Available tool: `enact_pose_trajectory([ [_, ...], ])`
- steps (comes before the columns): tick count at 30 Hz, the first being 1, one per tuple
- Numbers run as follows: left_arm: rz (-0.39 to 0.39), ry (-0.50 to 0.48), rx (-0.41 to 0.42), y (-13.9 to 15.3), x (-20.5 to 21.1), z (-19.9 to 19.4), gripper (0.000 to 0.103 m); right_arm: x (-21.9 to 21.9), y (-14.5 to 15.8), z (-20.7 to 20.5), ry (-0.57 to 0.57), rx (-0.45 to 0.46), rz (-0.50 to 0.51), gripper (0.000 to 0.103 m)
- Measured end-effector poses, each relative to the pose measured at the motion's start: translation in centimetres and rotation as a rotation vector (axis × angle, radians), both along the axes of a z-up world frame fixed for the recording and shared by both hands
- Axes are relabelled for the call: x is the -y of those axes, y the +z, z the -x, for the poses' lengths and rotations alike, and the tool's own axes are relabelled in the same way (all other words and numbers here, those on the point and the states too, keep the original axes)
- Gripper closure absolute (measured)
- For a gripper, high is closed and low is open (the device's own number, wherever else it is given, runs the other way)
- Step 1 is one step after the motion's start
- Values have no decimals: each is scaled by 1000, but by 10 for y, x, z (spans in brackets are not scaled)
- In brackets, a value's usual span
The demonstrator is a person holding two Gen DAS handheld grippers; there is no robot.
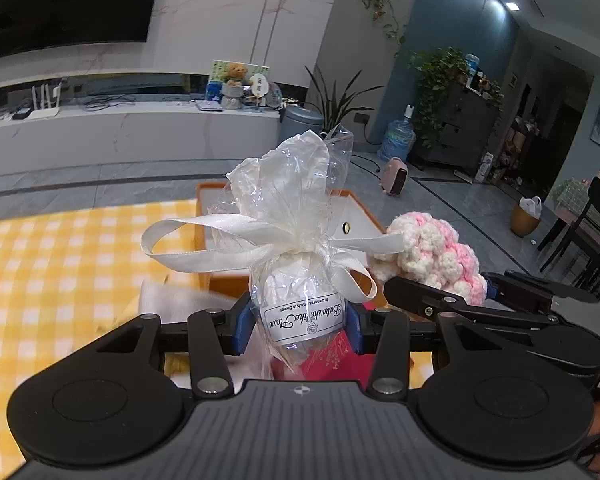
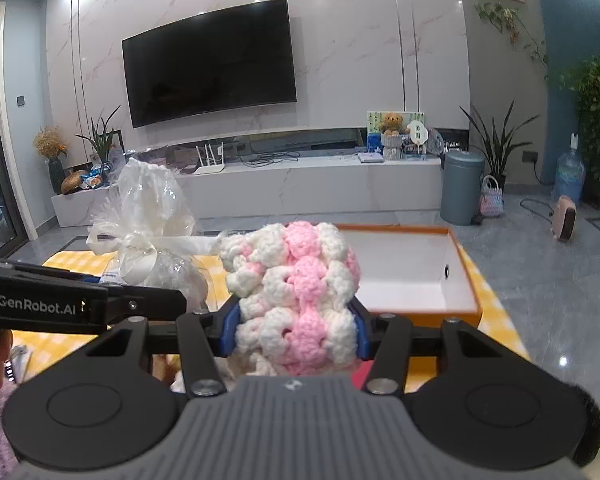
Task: Organize soft objects
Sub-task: 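Carry both held items into the orange box and open both tools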
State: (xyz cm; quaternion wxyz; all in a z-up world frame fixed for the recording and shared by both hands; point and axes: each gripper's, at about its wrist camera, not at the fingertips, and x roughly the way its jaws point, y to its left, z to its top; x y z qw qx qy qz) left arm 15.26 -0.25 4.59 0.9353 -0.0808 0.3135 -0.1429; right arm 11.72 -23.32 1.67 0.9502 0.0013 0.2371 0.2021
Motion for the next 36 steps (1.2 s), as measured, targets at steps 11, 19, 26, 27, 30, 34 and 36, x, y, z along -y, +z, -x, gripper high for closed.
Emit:
enact_pose_trajectory([
  [11, 10, -22, -66, -24, 3, -79, 52, -1, -7, -106, -3, 7, 122, 51],
  [19, -12, -34, -190, -53, -3, -138, 51, -11, -46, -187, -15, -94, 217, 50],
  [26, -11, -47, -246, -64, -8, -164, 50, -21, -82, -238, 9, -211, 293, 50],
  [27, -15, -46, -254, -67, -7, -166, 50, -23, -86, -241, 16, -227, 303, 50],
  [30, -22, -41, -278, -74, -8, -172, 50, -28, -99, -247, 31, -262, 326, 49],
  [34, -33, -44, -302, -79, -6, -172, 49, -33, -108, -254, 51, -303, 351, 46],
  [36, -37, -46, -314, -79, -6, -173, 49, -36, -109, -253, 64, -313, 364, 41],
])
